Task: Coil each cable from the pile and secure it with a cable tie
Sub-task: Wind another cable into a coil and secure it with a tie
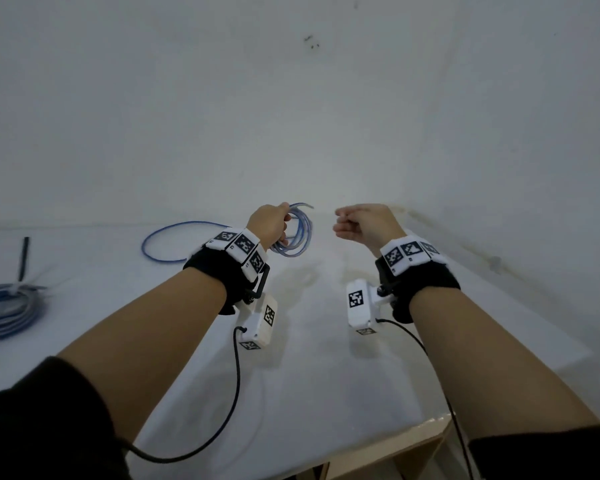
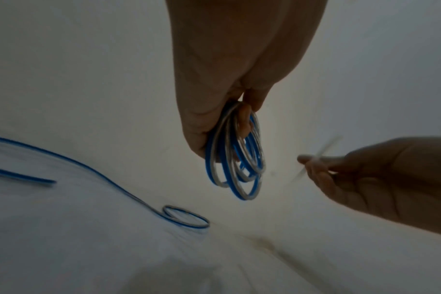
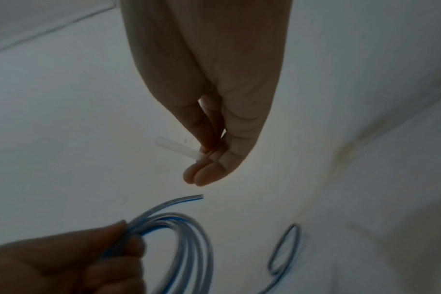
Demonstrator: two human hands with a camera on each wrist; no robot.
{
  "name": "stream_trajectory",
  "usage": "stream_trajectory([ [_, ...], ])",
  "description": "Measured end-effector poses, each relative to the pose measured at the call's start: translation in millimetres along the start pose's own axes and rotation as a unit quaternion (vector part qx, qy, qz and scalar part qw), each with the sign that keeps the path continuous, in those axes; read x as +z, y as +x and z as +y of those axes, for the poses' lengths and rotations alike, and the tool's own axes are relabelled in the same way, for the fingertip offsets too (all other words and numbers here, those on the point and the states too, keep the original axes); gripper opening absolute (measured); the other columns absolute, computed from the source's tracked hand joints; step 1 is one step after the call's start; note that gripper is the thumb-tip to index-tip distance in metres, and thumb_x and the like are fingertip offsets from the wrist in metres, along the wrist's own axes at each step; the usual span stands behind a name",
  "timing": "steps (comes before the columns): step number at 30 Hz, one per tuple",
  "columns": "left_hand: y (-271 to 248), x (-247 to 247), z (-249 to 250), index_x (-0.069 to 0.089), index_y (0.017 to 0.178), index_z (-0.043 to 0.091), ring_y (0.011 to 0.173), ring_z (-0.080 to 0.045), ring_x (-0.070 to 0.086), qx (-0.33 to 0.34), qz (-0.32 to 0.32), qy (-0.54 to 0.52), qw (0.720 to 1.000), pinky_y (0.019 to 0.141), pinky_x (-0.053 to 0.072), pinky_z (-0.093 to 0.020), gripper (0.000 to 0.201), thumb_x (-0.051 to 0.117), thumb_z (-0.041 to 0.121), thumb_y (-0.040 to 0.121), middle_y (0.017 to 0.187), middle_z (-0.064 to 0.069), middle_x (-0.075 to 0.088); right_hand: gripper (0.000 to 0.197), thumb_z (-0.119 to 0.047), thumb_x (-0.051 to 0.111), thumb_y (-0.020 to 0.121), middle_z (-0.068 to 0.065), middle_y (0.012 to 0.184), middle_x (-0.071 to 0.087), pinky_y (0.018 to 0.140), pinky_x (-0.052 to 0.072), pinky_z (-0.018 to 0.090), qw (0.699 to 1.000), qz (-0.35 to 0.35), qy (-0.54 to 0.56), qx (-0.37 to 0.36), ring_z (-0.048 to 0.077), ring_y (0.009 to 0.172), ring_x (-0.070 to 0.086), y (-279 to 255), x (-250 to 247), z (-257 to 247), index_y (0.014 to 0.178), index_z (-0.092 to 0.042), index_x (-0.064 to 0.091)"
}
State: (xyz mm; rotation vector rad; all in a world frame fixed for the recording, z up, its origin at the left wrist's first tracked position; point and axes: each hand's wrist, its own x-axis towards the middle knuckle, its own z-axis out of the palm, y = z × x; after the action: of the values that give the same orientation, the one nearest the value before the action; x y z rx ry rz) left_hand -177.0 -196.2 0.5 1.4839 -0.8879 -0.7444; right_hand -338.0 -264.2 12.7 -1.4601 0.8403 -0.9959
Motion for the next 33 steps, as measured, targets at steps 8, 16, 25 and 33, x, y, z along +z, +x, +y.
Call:
stream_trajectory([
  [8, -15, -124, -13, 0.043, 0.066, 0.011, 0.025, -0.005, 0.038, 0.007, 0.105, 0.011, 0.994, 0.056, 0.039, -0.029, 0.038, 0.032, 0.023, 0.1, 0.036, 0.004, 0.04, 0.011, -0.005, 0.052, 0.094, 0.008, 0.068, 0.055, 0.051, 0.053, 0.02, 0.983, -0.106, 0.057, -0.137, 0.008, 0.046, 0.058, -25, 137, -23, 0.089, -0.002, 0.061],
  [16, -44, -231, -16, 0.044, 0.066, 0.012, 0.026, -0.007, 0.038, 0.026, 0.203, -0.013, 0.979, 0.058, 0.036, -0.03, 0.036, 0.031, 0.022, 0.099, 0.03, 0.009, 0.037, 0.023, -0.007, 0.045, 0.097, 0.005, 0.062, 0.051, 0.043, 0.042, 0.019, 0.961, -0.258, 0.039, -0.089, 0.009, 0.038, 0.046, -49, 237, -18, 0.079, -0.007, 0.06],
  [25, -75, -280, -25, 0.046, 0.067, 0.011, 0.046, -0.016, 0.036, 0.057, 0.219, 0.032, 0.973, 0.052, 0.032, -0.028, 0.035, 0.032, 0.018, 0.098, 0.059, -0.003, 0.037, 0.023, -0.006, 0.044, 0.097, 0.007, 0.063, 0.054, 0.045, 0.048, 0.021, 0.958, -0.261, 0.045, -0.105, 0.007, 0.04, 0.051, -61, 302, -20, 0.079, -0.006, 0.058],
  [33, -82, -281, -24, 0.048, 0.064, 0.01, 0.05, -0.018, 0.039, 0.05, 0.198, 0.111, 0.973, 0.051, 0.035, -0.028, 0.035, 0.035, 0.015, 0.096, 0.06, -0.005, 0.046, 0.019, -0.002, 0.039, 0.099, 0.012, 0.073, 0.06, 0.061, 0.057, 0.024, 0.943, -0.278, 0.111, -0.142, 0.018, 0.062, 0.068, -64, 324, -8, 0.087, -0.005, 0.054],
])
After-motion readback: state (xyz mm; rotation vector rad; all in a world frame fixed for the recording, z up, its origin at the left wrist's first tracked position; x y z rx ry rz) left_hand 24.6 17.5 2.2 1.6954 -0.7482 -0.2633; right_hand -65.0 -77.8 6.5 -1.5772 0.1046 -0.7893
